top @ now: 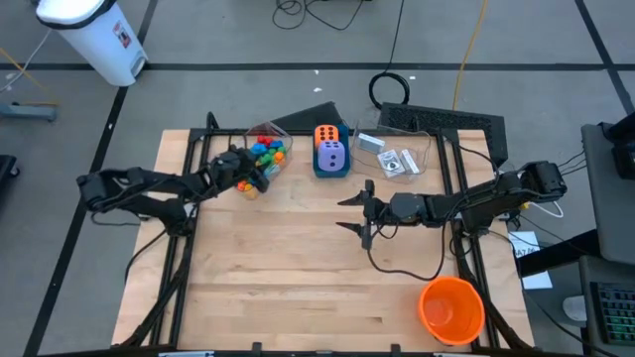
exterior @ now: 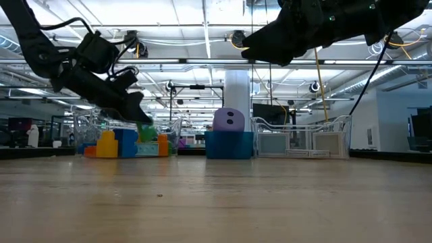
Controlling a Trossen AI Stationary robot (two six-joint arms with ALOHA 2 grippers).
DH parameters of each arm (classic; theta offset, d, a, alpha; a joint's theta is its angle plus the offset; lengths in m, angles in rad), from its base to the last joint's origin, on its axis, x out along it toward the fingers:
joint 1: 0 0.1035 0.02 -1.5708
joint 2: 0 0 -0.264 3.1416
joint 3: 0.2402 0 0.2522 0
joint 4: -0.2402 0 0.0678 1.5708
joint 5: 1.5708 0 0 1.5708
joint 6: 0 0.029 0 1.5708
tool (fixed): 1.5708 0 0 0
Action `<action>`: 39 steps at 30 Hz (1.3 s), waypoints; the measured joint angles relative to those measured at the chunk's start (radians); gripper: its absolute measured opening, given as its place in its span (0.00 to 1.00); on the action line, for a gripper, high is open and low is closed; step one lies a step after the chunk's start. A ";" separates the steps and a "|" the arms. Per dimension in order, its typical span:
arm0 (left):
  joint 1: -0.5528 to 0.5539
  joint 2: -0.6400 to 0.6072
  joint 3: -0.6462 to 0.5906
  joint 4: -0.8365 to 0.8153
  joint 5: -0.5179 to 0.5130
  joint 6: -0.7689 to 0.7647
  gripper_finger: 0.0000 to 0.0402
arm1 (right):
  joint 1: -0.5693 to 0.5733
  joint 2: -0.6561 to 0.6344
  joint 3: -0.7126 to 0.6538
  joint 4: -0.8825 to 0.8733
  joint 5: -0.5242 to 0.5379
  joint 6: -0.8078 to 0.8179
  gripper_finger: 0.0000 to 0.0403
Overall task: Pick & Place Toys
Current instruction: Put the green game piece into the left transparent bin, then return to home position
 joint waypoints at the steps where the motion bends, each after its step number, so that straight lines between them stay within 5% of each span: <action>1: 0.000 0.008 0.000 0.003 0.000 0.000 0.34 | 0.000 0.000 0.000 0.000 0.000 0.000 0.63; 27: 0.000 -0.008 0.031 0.028 0.001 0.040 0.43 | 0.000 0.000 0.000 0.000 0.000 0.000 0.63; 39: -0.002 -0.397 0.045 -0.119 0.054 0.069 0.44 | 0.000 -0.013 0.000 -0.025 0.001 -0.046 0.63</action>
